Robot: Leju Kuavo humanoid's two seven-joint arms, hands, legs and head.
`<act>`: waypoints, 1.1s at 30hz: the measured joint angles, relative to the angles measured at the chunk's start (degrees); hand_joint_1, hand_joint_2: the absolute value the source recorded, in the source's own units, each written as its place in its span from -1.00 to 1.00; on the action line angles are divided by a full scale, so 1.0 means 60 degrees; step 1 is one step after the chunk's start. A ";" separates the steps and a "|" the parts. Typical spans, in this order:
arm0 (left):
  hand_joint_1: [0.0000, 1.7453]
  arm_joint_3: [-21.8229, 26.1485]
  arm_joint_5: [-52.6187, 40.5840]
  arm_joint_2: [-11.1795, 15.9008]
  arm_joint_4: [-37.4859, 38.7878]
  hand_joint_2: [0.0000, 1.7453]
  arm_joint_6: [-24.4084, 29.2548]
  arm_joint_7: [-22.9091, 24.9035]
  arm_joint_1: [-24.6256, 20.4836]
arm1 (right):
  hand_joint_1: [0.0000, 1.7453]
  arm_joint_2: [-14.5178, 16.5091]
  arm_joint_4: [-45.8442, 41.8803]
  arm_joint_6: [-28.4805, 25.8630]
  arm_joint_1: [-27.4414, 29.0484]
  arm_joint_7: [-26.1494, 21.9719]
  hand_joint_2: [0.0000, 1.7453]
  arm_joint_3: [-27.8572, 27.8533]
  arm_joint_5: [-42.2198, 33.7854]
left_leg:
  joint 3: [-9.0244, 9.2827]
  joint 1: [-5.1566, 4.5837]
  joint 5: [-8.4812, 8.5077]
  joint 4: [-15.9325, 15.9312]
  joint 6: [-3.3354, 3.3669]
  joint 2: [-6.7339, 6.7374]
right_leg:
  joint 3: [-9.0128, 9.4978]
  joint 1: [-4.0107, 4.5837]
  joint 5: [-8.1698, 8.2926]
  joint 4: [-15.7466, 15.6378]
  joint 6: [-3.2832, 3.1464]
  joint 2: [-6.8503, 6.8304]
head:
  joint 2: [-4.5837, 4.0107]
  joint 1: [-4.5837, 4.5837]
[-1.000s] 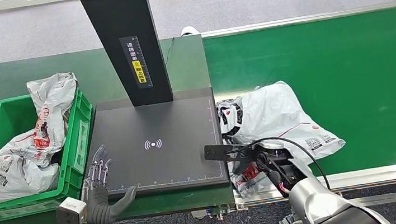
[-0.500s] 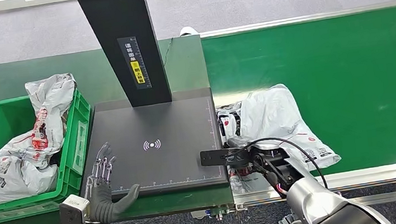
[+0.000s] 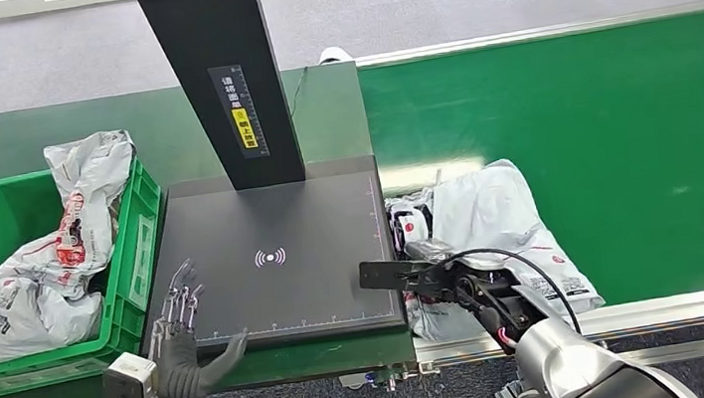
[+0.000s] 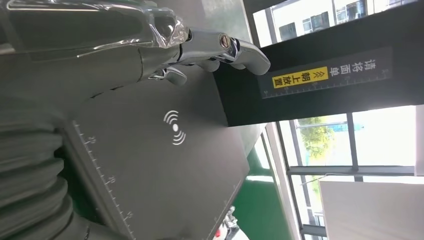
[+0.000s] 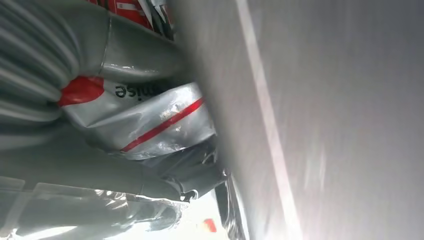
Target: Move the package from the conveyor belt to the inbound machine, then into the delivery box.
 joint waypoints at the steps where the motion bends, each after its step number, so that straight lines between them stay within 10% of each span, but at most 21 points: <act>1: -1.00 0.0025 0.0019 0.0012 -0.0096 1.00 -0.0003 -0.0021 0.0132 | 1.00 -0.0045 -0.0151 -0.0395 0.0047 -0.0063 1.00 -0.0059 -0.0255 | -0.0006 0.0000 0.0000 0.0000 0.0000 0.0000 | -0.0006 0.0000 0.0000 0.0000 0.0000 0.0000 | 0.0000 -0.0001; 13: -1.00 0.0474 -0.0027 -0.0056 -0.0973 1.00 0.0094 -0.0583 0.0884 | 1.00 0.0075 -0.3977 -0.4537 0.0762 -0.2294 1.00 -0.1569 -0.2889 | -0.0017 -0.0001 0.0001 0.0000 0.0000 -0.0036 | -0.0011 -0.0001 -0.0003 -0.0001 0.0001 -0.0017 | 0.0000 -0.0001; 25: -1.00 0.0564 0.0044 -0.0123 -0.1220 1.00 0.0127 -0.0754 0.0989 | 1.00 0.0112 -0.5995 -0.5552 0.1401 -0.3589 1.00 -0.1780 -0.2942 | -0.0017 -0.0002 0.0001 0.0000 0.0000 -0.0039 | -0.0010 -0.0003 -0.0003 -0.0001 0.0001 -0.0022 | 0.0000 -0.0002; 33: -1.00 0.0616 0.0285 -0.0247 -0.1516 1.00 0.0433 -0.1384 0.0975 | 1.00 0.0164 -0.5594 -0.4168 0.1261 -0.3772 1.00 -0.0271 -0.0974 | -0.0017 0.0000 0.0002 -0.0003 -0.0001 -0.0039 | -0.0004 0.0000 -0.0003 0.0000 0.0000 -0.0024 | 0.0000 -0.0001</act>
